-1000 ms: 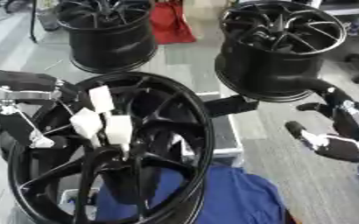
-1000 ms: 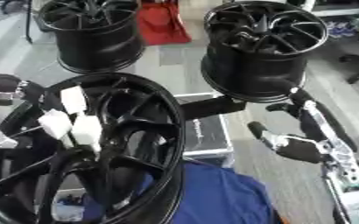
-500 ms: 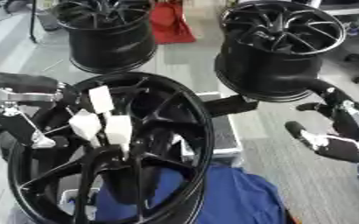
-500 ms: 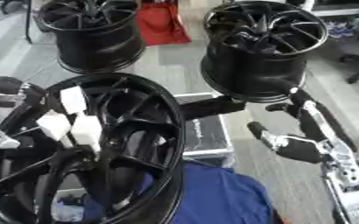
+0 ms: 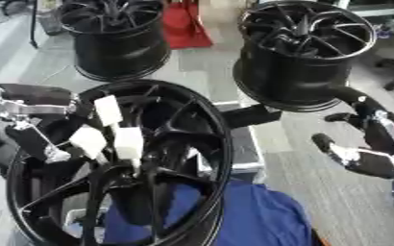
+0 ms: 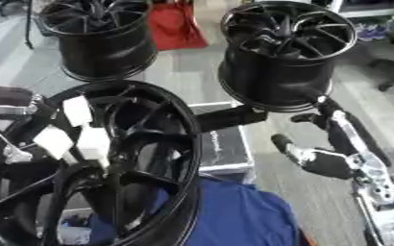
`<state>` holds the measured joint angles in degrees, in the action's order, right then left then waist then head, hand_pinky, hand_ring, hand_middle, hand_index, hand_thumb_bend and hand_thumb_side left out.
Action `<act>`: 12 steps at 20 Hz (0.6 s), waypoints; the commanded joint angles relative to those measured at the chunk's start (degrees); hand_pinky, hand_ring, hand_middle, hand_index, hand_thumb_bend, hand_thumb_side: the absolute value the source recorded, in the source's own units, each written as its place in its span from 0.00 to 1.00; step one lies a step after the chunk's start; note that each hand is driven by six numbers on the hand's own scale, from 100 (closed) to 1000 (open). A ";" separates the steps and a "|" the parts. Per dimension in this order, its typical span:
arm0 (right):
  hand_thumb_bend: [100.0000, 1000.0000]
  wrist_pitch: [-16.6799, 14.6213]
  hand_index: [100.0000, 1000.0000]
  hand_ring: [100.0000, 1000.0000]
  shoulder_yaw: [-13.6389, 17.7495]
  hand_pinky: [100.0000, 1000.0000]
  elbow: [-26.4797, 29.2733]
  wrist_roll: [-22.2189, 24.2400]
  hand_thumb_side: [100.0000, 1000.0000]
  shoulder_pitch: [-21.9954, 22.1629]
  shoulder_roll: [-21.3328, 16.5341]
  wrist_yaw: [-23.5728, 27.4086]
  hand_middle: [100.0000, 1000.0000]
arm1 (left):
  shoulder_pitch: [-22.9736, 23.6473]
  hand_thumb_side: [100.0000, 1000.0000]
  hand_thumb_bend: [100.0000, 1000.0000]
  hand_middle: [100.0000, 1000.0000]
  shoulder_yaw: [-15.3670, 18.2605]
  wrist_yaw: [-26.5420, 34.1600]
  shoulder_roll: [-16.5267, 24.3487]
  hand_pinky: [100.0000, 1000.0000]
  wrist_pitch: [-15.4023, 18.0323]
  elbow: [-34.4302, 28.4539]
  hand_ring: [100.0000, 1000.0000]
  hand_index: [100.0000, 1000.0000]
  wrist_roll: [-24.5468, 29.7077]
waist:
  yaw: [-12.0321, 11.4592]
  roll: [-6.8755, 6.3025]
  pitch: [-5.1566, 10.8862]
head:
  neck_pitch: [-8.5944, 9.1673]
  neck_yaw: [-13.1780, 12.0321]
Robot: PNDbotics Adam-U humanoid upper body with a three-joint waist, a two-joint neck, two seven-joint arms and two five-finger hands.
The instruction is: Pull the pin out of the wheel hub.
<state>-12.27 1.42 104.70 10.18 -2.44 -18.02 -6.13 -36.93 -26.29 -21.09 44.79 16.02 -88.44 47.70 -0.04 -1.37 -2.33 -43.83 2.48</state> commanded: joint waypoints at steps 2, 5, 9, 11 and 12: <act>0.41 -0.13 0.92 1.00 0.30 0.70 0.59 0.12 0.20 -0.35 -1.35 0.53 0.90 | -0.58 0.00 0.08 0.52 -0.49 -0.06 1.30 0.56 4.51 0.68 0.50 0.69 4.26 | -0.04 -0.08 0.55 | -0.29 0.12; 0.41 -0.12 0.92 1.00 0.30 0.70 0.56 0.13 0.20 -0.33 -1.35 0.53 0.90 | -0.84 0.00 0.00 0.42 -0.33 0.09 1.27 0.50 4.80 0.94 0.41 0.60 4.26 | 0.02 -0.15 0.58 | -0.29 0.15; 0.41 -0.11 0.92 1.00 0.36 0.70 0.53 0.07 0.20 -0.27 -1.36 0.50 0.90 | -1.40 0.00 0.00 0.33 0.67 2.01 1.23 0.44 4.74 0.64 0.34 0.51 4.26 | 0.02 -0.22 0.66 | -0.29 0.27; 0.41 -0.11 0.92 1.00 0.36 0.70 0.51 0.07 0.20 -0.23 -1.37 0.48 0.90 | -2.09 0.00 0.00 0.32 1.44 3.74 1.44 0.43 4.51 -0.02 0.33 0.49 4.26 | -0.01 -0.27 0.74 | -0.29 0.35; 0.41 -0.11 0.92 1.00 0.37 0.70 0.49 0.07 0.20 -0.20 -1.38 0.47 0.90 | -2.49 0.00 0.00 0.32 1.83 4.71 1.65 0.43 4.29 -0.40 0.33 0.49 4.26 | -0.04 -0.30 0.78 | -0.29 0.37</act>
<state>-12.33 1.41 104.69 10.24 -2.40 -18.02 -6.10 -37.76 -26.18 -17.77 44.78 16.11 -87.73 47.62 -0.03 -1.65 -2.26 -43.83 2.72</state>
